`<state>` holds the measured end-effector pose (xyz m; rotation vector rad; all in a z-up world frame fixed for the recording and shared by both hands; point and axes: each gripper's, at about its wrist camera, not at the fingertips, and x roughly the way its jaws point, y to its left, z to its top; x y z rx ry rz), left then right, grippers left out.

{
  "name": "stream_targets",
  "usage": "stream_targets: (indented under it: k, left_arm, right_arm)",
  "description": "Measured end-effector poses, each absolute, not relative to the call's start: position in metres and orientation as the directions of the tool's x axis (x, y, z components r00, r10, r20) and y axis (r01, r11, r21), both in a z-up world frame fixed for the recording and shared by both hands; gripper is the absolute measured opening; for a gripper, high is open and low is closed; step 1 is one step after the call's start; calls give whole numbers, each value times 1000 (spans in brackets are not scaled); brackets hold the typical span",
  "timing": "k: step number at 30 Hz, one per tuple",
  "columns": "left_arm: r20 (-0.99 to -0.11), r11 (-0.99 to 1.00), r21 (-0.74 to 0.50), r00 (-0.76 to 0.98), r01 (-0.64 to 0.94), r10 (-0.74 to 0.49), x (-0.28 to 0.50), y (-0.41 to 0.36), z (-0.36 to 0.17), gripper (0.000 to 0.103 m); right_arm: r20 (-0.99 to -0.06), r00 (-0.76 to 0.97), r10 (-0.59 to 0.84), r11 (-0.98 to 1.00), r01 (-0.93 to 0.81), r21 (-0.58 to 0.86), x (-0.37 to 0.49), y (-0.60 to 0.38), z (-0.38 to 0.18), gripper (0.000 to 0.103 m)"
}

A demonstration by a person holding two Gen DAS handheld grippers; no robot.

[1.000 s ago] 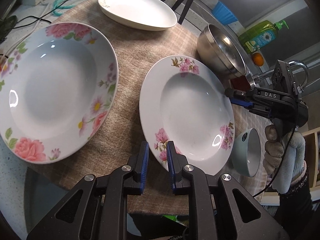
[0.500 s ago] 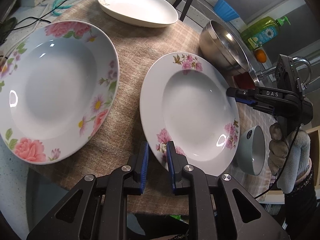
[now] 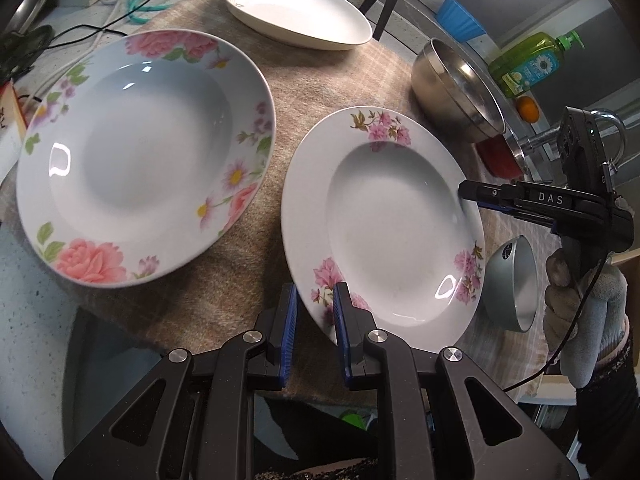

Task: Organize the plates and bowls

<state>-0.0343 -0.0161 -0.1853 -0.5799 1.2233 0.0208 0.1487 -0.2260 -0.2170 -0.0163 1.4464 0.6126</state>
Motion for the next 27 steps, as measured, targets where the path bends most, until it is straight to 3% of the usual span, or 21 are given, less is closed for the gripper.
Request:
stream_targets:
  k: [27]
  left_arm:
    - [-905,874,-369,339,-316,-259,-53,-16,-185,16]
  right_arm:
    - [-946,-3,324,827,-485,285,117,-211,-215,22]
